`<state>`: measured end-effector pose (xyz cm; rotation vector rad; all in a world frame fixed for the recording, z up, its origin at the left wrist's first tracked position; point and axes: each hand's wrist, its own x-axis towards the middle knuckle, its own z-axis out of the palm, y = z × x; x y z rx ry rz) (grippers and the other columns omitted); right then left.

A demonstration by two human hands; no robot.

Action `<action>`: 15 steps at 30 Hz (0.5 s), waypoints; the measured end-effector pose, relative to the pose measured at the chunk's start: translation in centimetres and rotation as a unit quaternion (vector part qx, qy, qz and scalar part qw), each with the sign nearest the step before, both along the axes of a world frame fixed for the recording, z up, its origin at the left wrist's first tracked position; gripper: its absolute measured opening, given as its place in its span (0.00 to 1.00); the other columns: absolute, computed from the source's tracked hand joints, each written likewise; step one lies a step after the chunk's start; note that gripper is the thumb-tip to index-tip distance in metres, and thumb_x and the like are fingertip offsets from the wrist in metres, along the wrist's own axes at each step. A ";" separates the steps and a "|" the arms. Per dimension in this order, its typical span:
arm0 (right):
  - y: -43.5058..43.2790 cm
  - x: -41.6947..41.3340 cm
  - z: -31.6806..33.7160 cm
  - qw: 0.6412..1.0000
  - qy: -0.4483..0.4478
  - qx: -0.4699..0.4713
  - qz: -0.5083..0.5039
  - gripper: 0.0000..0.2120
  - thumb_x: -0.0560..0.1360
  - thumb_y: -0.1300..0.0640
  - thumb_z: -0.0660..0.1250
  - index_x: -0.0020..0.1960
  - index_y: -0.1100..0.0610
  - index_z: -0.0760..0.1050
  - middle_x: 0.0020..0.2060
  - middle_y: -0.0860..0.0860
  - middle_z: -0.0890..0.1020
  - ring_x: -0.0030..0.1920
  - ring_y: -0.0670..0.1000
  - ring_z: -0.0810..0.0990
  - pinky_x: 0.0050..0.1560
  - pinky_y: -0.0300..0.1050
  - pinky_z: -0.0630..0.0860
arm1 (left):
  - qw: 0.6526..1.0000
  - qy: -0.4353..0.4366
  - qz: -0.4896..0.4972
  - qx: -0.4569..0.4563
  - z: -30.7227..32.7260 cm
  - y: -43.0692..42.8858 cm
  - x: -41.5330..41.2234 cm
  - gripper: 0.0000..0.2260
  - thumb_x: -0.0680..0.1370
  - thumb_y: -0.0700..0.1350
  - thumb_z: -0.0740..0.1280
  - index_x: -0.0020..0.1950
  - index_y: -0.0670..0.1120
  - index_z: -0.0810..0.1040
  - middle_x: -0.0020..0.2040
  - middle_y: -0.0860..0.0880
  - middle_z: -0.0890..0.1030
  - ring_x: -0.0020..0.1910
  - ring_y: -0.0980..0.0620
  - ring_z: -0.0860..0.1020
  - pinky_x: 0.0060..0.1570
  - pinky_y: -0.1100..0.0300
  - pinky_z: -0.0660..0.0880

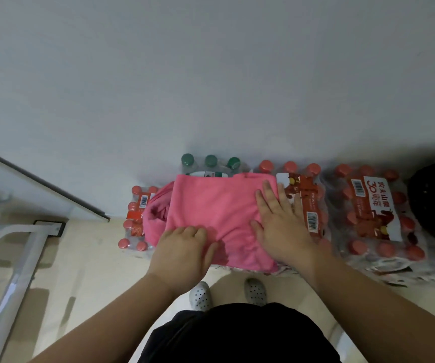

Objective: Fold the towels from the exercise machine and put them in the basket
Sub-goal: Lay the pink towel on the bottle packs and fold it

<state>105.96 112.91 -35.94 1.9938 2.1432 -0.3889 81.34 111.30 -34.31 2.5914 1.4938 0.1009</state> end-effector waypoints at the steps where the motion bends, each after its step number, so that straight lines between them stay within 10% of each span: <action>1: -0.4 0.1 0.1 1.000 -0.004 0.007 -0.002 0.32 0.82 0.38 0.40 0.81 0.52 0.39 0.79 0.50 0.35 0.78 0.57 0.31 0.76 0.63 0.34 | 1.000 -0.013 0.005 -0.012 0.2 0.2 -0.2 0.13 0.78 0.56 0.60 0.41 0.50 0.74 0.33 0.50 0.78 0.31 0.45 0.77 0.30 0.55 0.72; 4: -0.3 0.3 1.3 0.997 0.018 0.069 -0.036 0.31 0.81 0.38 0.43 0.78 0.52 0.60 0.79 0.49 0.59 0.80 0.58 0.52 0.77 0.63 0.49 | 0.999 -0.035 0.034 -0.012 0.4 2.3 -0.9 0.10 0.75 0.52 0.58 0.43 0.47 0.75 0.35 0.48 0.77 0.33 0.43 0.76 0.27 0.53 0.73; 7: 2.3 0.5 1.8 0.980 0.046 0.184 -0.053 0.22 0.79 0.45 0.54 0.64 0.54 0.78 0.59 0.53 0.82 0.64 0.61 0.75 0.64 0.60 0.69 | 0.996 -0.024 0.077 0.032 0.5 5.8 -1.2 0.15 0.72 0.48 0.58 0.51 0.44 0.79 0.44 0.44 0.78 0.40 0.40 0.75 0.37 0.49 0.74; 12: 6.7 1.6 1.6 0.988 0.073 0.124 -0.051 0.15 0.75 0.51 0.70 0.60 0.55 0.80 0.57 0.54 0.77 0.56 0.60 0.74 0.56 0.55 0.73 | 0.990 -0.007 0.132 -0.056 1.0 10.9 -0.8 0.21 0.77 0.48 0.63 0.71 0.49 0.71 0.68 0.44 0.72 0.63 0.37 0.71 0.60 0.43 0.70; 15: 7.4 2.0 1.0 0.988 0.076 0.132 -0.013 0.12 0.75 0.50 0.70 0.53 0.56 0.82 0.59 0.51 0.77 0.57 0.59 0.73 0.60 0.55 0.70 | 0.993 -0.012 0.090 -0.079 0.8 12.3 -1.0 0.14 0.78 0.50 0.63 0.62 0.50 0.77 0.60 0.46 0.76 0.57 0.41 0.73 0.56 0.48 0.71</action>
